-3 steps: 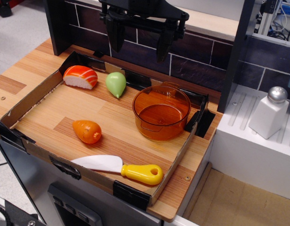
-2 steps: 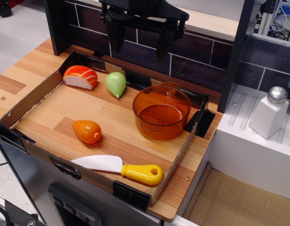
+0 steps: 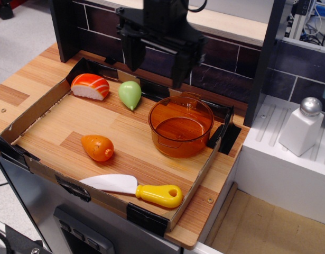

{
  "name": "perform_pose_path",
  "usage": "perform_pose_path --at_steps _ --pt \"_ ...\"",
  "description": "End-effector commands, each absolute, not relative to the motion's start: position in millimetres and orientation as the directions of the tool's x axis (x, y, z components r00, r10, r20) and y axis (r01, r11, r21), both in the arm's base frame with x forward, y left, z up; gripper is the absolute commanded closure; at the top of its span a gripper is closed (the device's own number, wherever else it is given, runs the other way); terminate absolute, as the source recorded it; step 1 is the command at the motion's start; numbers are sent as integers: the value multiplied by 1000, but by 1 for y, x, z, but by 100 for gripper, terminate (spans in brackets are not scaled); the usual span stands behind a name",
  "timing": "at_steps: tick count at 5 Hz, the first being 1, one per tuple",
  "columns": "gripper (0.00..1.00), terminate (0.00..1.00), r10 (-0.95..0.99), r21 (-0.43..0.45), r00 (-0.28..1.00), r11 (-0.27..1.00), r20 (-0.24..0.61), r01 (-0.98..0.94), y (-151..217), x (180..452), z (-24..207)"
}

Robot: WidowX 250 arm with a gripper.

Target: Put carrot in pot

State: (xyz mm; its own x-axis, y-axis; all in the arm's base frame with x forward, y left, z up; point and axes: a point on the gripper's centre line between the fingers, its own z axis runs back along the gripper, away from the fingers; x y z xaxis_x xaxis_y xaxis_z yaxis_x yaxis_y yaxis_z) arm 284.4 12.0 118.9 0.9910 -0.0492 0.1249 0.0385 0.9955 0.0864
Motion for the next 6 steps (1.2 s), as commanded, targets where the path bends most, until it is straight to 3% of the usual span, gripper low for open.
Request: perform_pose_path --at_steps 1,2,3,4,6 --pt "0 0 -490 133 864 870 113 475 38 274 124" --pt "0 0 -692 72 719 715 -61 695 51 267 98" --pt "0 0 -845 52 520 518 -125 854 53 266 78" --pt "0 0 -951 -13 288 292 -114 956 49 261 62" --pt "0 0 -975 -27 -205 -203 -84 979 62 233 41"
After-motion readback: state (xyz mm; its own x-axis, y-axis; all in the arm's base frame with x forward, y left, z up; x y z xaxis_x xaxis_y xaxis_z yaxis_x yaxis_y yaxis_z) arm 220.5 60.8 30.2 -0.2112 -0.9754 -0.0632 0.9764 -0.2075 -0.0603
